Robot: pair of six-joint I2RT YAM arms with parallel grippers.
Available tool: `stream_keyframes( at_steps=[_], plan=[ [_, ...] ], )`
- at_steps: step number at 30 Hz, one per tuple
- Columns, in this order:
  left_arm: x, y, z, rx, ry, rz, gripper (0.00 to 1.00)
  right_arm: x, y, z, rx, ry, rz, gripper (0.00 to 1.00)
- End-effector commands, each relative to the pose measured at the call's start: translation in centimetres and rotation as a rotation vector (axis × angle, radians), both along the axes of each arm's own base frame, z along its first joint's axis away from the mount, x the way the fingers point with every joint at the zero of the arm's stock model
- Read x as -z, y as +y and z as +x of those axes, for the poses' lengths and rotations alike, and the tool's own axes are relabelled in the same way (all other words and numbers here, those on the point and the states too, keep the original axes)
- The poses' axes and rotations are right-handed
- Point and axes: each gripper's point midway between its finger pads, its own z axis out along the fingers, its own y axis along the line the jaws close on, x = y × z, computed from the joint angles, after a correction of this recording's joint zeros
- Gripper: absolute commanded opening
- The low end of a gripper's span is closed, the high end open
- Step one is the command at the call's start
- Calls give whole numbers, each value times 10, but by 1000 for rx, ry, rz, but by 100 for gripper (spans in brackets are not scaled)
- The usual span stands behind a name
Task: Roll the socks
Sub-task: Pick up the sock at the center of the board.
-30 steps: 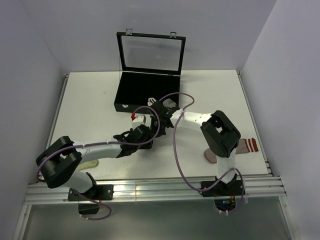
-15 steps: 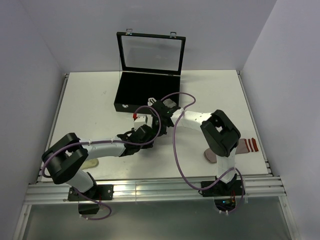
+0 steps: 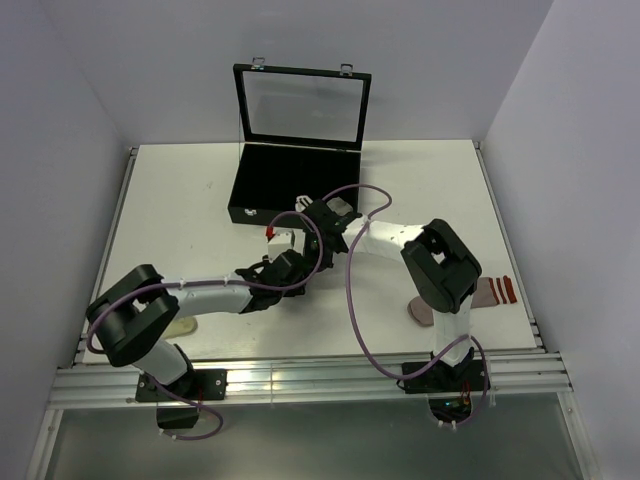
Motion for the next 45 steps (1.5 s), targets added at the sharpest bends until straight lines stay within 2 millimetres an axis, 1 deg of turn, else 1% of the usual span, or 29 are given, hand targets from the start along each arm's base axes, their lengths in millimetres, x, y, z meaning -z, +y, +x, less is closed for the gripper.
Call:
stream_keyframes(
  at_steps=[1, 2, 3, 4, 7, 10, 13, 15, 18, 20, 23, 29, 34, 37, 40, 43, 44, 45],
  plan=[
    [-37, -13, 13, 21, -118, -102, 52, 1, 17, -28, -74, 69, 20, 6],
    [-45, -11, 12, 46, -142, -113, 53, -1, 19, -27, -76, 65, 21, 6],
    [-53, -14, 14, 54, -170, -137, 53, -1, 19, -26, -76, 66, 22, 6],
    [-55, -12, 14, 71, -186, -127, 54, -1, 20, -26, -76, 69, 25, 6],
    [-61, -16, 18, 100, -217, -119, 55, 1, 23, -27, -79, 81, 31, 6],
    [-55, -19, 18, 119, -220, -109, 56, 2, 24, -28, -81, 89, 35, 6],
    [-45, -18, 17, 113, -202, -102, 58, 1, 24, -29, -83, 87, 37, 6],
    [-35, -15, 16, 106, -182, -86, 57, 0, 25, -28, -84, 90, 43, 6],
    [-23, -4, 14, 61, -167, -55, 57, 1, 25, -30, -87, 94, 47, 6],
    [-17, 8, 14, 19, -167, -23, 57, 1, 25, -30, -88, 96, 49, 6],
    [-12, 18, 14, -12, -171, 5, 57, 3, 25, -33, -95, 103, 52, 6],
    [-10, 32, 14, -54, -188, 35, 56, 7, 24, -37, -99, 116, 55, 6],
    [3, 44, 12, -81, -161, 69, 56, 8, 24, -37, -101, 119, 58, 6],
    [11, 46, 11, -80, -138, 79, 56, 9, 24, -39, -103, 126, 61, 6],
    [22, 49, 10, -86, -103, 90, 54, 9, 26, -40, -108, 128, 69, 6],
    [34, 47, 4, -65, -69, 86, 45, 7, 27, -40, -115, 127, 82, 6],
    [36, 46, 3, -61, -62, 80, 36, 5, 28, -40, -117, 124, 90, 6],
    [38, 47, 1, -64, -52, 78, 29, -2, 31, -39, -125, 106, 115, 7]
  ],
)
